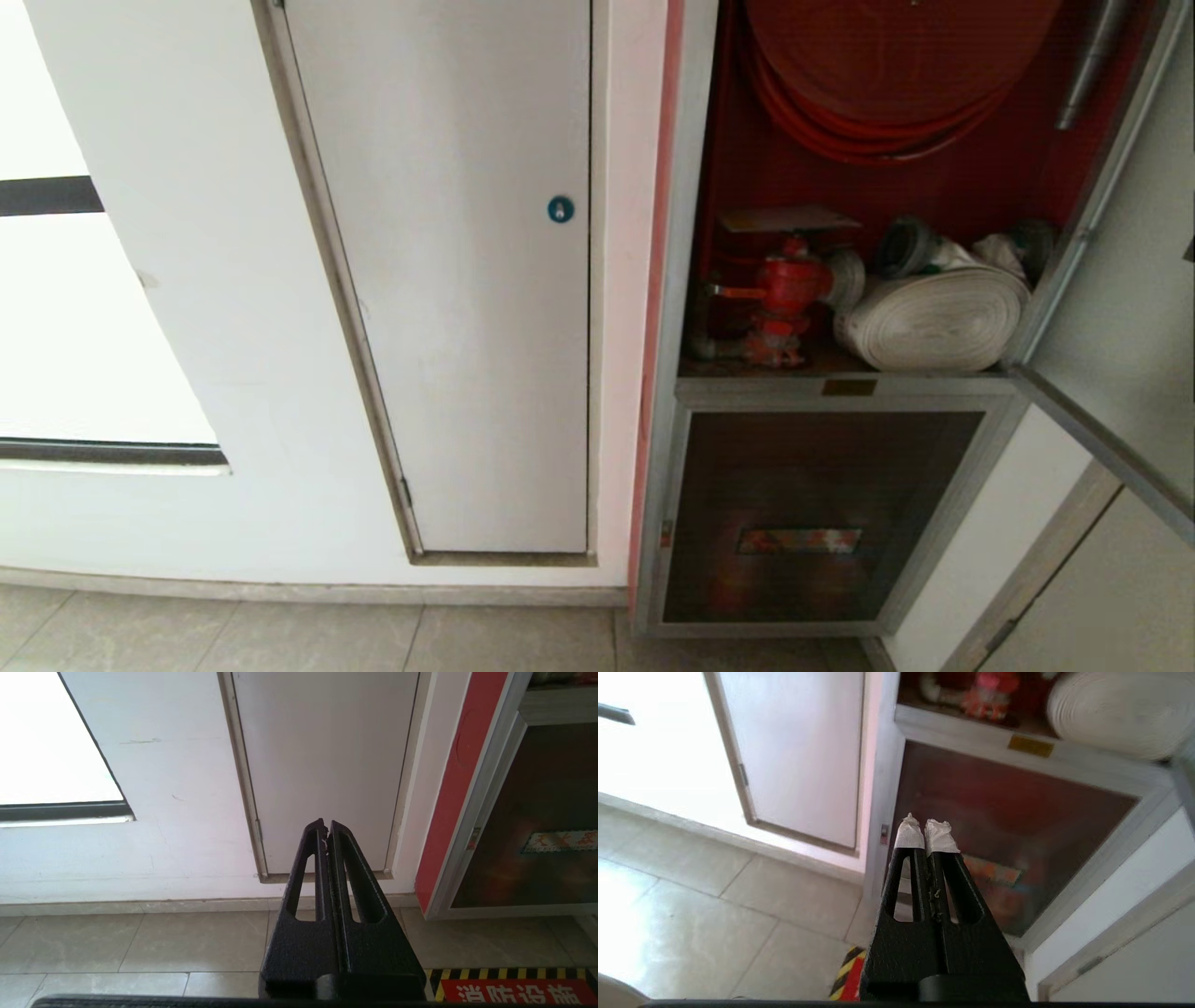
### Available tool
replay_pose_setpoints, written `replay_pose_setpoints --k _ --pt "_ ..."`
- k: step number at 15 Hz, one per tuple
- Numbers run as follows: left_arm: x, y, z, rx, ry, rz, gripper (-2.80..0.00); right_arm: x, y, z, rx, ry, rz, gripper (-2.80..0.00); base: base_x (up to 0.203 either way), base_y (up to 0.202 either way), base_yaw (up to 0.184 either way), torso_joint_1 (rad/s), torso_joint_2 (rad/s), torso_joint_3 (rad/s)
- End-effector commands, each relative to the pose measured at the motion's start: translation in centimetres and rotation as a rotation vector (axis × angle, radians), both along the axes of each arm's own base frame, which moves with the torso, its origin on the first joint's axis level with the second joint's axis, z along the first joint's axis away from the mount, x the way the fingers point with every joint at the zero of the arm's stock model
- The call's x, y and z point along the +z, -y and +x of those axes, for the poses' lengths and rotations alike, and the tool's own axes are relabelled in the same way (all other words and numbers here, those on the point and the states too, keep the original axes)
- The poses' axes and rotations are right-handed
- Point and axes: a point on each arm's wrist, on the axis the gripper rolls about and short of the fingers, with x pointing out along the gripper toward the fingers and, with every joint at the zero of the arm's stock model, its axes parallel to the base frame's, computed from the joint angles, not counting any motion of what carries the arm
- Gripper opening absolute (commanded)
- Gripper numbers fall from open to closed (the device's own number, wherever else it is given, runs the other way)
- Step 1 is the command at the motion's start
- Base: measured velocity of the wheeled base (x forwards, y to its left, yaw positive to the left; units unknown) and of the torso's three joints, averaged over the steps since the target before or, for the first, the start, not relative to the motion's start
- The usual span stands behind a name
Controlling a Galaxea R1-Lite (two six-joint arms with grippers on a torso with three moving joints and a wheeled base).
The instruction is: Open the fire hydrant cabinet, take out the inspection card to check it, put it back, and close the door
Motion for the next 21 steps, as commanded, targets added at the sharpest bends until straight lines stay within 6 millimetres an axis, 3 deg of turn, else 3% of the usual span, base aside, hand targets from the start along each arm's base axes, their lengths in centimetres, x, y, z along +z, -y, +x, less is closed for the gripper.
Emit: replay_pose_setpoints --k 1,6,13,21 --pt "0.0 0.0 0.0 0.0 -0.003 0.0 -2.8 -0.9 0.1 -0.9 0.025 0.027 -0.01 -2.8 0.0 0.0 0.0 0.0 0.0 0.0" --pt "0.0 0.0 0.0 0.0 -0.003 0.0 -2.8 -3.4 0.2 -2.4 -0.006 0.125 -0.027 -2.8 0.0 0.0 0.0 0.0 0.0 0.0" --pt "0.0 0.0 0.0 -0.001 -0.003 0.0 -2.8 -6.5 0.5 -0.1 -0.154 0.2 -0.023 -2.8 0.0 0.0 0.0 0.0 0.0 0.0" --pt "0.0 0.0 0.0 0.0 -0.003 0.0 -2.8 -8.0 0.5 0.1 -0.163 0.068 0.018 -2.8 0.0 0.0 0.0 0.0 0.0 0.0"
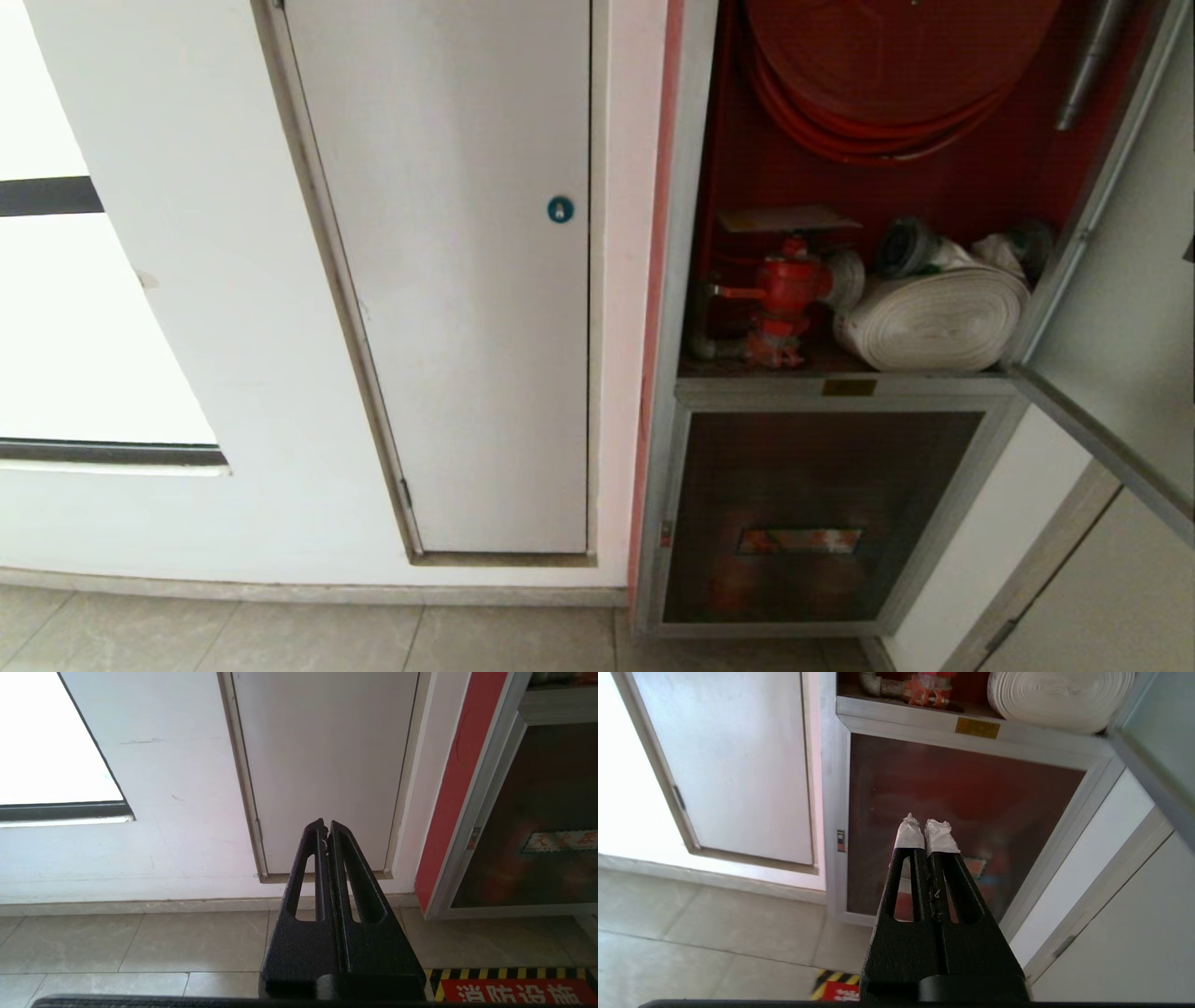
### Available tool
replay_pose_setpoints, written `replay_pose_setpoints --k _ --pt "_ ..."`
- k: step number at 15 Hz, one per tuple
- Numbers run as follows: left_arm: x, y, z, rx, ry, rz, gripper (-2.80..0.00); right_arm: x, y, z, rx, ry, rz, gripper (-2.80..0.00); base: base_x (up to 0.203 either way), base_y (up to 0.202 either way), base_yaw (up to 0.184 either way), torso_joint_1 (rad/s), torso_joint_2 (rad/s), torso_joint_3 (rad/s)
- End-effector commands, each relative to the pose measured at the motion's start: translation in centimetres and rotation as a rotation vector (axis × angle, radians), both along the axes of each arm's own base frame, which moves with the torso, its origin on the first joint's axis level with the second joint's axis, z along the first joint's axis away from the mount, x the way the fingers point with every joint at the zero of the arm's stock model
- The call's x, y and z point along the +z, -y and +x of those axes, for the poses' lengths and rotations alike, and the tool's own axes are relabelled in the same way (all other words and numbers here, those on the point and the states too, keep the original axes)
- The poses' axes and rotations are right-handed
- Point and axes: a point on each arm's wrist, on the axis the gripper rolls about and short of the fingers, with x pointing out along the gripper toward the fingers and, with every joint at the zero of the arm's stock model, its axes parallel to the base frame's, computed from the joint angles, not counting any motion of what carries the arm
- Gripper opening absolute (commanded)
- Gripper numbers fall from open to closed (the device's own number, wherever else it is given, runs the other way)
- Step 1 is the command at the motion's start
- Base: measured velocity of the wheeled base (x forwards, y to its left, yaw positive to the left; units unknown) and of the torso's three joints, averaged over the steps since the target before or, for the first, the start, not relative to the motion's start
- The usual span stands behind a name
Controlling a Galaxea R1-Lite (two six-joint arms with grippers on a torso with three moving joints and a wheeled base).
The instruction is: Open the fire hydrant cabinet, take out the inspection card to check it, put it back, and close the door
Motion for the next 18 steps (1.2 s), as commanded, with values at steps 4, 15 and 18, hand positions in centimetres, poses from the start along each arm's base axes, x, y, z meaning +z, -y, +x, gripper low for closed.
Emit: replay_pose_setpoints --k 4,15,18 --pt "-0.04 0.0 0.02 0.0 -0.003 0.001 -2.8 -0.05 0.01 0.02 -0.004 -0.007 0.015 -2.8 0.0 0.0 0.0 0.0 0.0 0.0" --pt "-0.04 0.0 0.02 0.0 -0.003 0.001 -2.8 0.0 0.03 0.02 -0.012 -0.004 0.044 -2.8 0.0 0.0 0.0 0.0 0.0 0.0" --pt "-0.04 0.0 0.02 0.0 -0.003 0.001 -2.8 -0.04 0.03 0.03 -0.012 -0.006 0.044 -2.8 0.0 0.0 0.0 0.0 0.0 0.0"
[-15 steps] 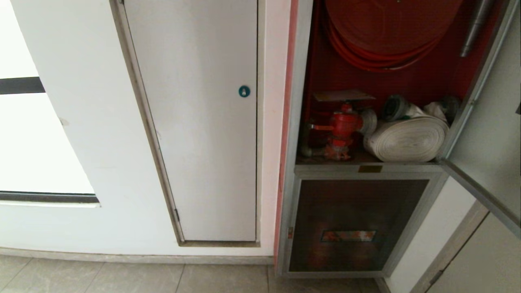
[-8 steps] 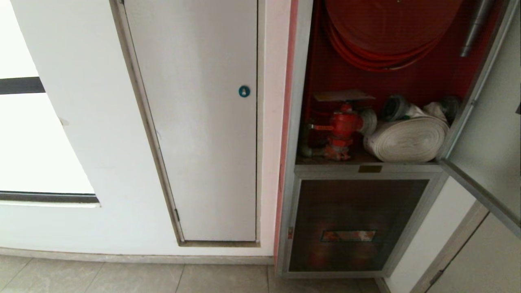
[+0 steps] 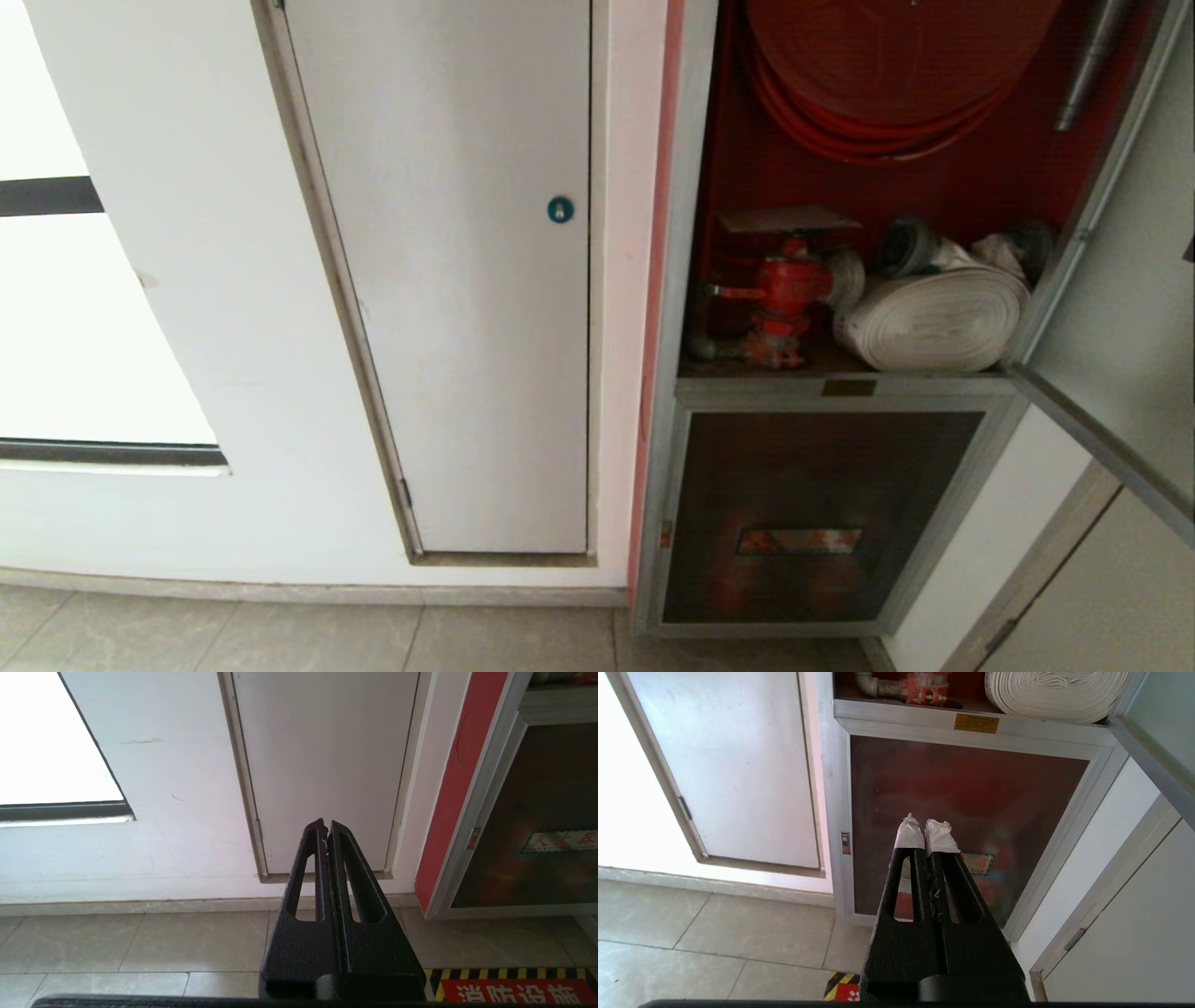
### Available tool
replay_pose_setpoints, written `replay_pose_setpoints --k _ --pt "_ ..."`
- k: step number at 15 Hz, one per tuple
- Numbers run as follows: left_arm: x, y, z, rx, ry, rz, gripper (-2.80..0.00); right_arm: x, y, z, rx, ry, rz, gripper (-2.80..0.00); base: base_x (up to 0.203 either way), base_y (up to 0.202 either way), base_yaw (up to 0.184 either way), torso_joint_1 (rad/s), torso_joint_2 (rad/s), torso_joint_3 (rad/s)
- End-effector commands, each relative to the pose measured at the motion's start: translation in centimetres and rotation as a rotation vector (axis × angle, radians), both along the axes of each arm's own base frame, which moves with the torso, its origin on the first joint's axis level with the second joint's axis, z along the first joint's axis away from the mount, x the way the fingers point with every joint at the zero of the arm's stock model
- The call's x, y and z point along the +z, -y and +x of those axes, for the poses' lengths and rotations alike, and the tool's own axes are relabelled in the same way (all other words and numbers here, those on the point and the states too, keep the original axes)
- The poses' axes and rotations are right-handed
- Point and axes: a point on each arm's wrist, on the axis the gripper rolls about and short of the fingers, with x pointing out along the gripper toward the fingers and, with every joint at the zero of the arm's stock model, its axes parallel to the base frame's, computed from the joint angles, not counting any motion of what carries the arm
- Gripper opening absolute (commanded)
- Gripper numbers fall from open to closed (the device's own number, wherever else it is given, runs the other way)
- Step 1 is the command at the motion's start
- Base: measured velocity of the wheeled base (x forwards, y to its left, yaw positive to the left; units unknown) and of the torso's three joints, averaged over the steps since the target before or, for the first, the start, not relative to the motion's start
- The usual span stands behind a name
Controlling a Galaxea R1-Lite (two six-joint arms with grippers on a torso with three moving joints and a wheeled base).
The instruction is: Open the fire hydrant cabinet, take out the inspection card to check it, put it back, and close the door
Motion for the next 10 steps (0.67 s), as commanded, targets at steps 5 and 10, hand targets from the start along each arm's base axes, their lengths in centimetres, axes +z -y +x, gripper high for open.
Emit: replay_pose_setpoints --k 5,10 --pt "-0.04 0.0 0.02 0.0 -0.003 0.0 -2.8 -0.03 0.0 0.02 0.002 -0.003 -0.001 -2.8 0.0 0.0 0.0 0.0 0.0 0.0" --pt "-0.04 0.0 0.02 0.0 -0.003 0.0 -2.8 -0.02 0.0 0.02 0.002 -0.002 -0.001 -2.8 0.0 0.0 0.0 0.0 0.0 0.0"
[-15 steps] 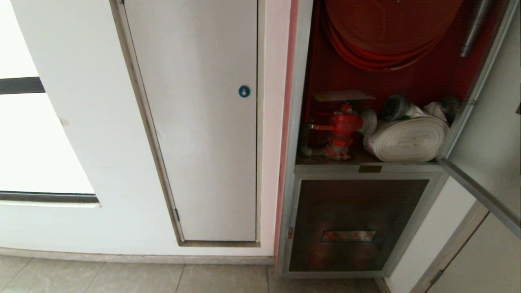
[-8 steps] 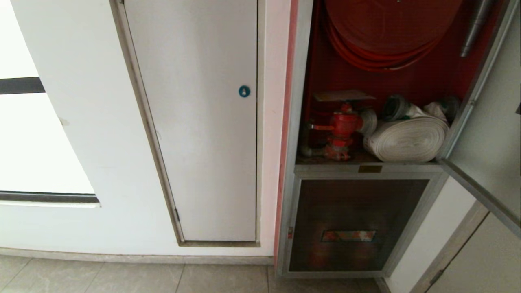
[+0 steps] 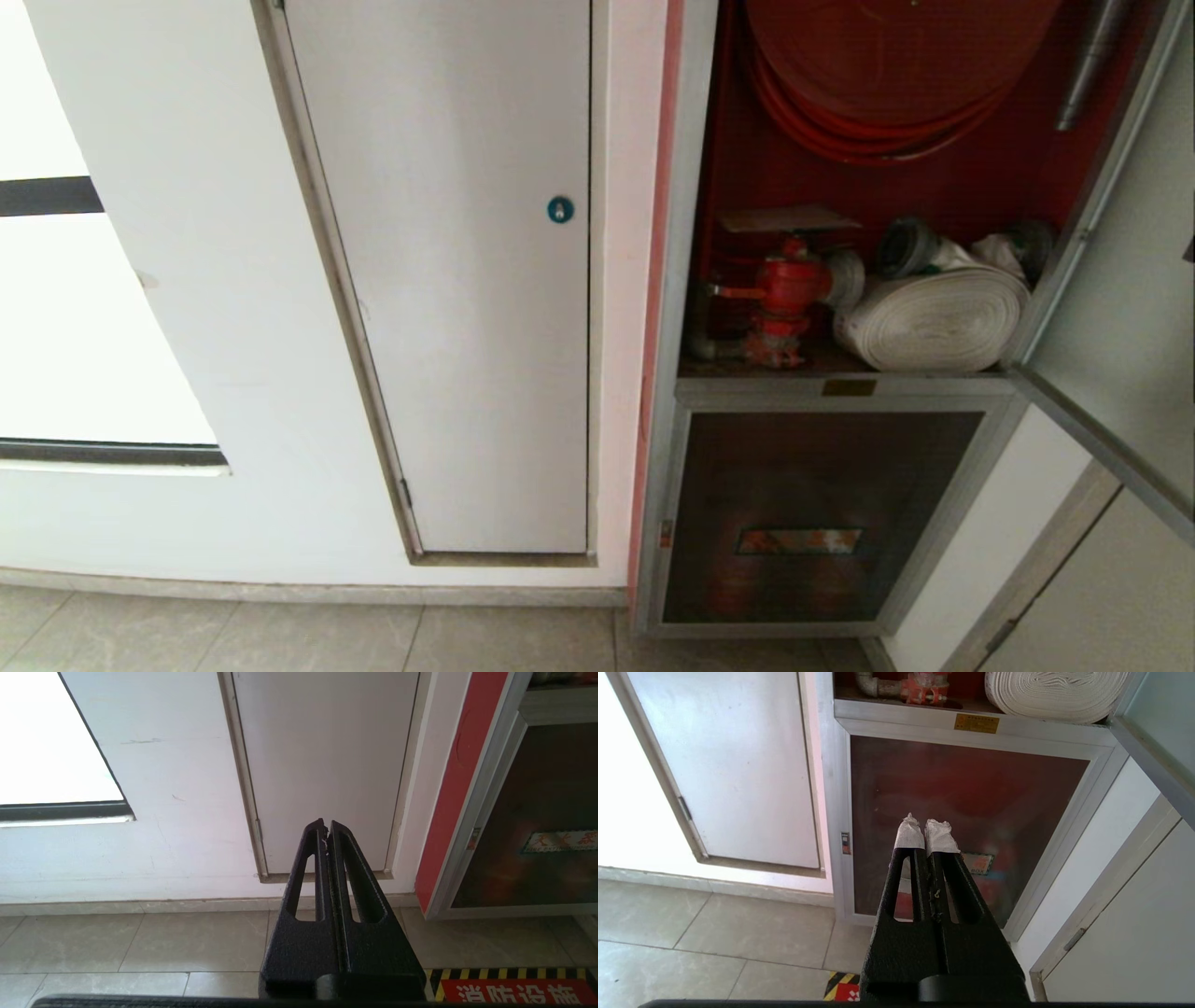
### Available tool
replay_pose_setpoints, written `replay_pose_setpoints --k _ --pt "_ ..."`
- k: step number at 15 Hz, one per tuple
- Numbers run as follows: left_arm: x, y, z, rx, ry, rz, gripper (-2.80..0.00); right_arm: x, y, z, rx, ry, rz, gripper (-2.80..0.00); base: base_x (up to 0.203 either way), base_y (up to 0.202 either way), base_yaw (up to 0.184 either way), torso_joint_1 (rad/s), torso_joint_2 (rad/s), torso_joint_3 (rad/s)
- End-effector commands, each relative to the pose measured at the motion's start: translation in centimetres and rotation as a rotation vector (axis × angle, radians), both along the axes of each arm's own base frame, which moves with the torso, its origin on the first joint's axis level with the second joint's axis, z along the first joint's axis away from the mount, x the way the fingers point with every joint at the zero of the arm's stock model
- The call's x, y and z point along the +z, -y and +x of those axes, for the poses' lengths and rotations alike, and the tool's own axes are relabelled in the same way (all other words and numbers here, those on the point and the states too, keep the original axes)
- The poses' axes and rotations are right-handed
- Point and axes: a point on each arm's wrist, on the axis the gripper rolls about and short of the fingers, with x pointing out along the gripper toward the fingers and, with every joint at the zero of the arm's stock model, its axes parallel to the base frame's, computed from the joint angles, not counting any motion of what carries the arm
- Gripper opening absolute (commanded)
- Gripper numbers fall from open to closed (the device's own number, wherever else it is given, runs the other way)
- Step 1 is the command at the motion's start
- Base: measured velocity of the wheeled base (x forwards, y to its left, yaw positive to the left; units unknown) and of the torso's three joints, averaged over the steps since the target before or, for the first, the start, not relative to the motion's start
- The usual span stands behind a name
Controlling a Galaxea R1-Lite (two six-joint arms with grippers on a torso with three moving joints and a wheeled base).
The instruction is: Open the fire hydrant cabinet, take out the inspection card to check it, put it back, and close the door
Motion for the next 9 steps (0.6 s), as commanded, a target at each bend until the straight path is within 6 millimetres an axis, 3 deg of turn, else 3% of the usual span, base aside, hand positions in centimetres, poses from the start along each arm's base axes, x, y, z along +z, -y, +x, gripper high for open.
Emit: replay_pose_setpoints --k 1,9 --pt "-0.03 0.0 0.02 0.0 -0.002 0.0 -2.8 0.01 0.0 0.01 0.002 -0.001 -0.001 -2.8 0.0 0.0 0.0 0.0 0.0 0.0" --pt "-0.03 0.0 0.02 0.0 -0.002 0.0 -2.8 -0.03 0.0 0.02 0.002 -0.002 -0.001 -2.8 0.0 0.0 0.0 0.0 0.0 0.0"
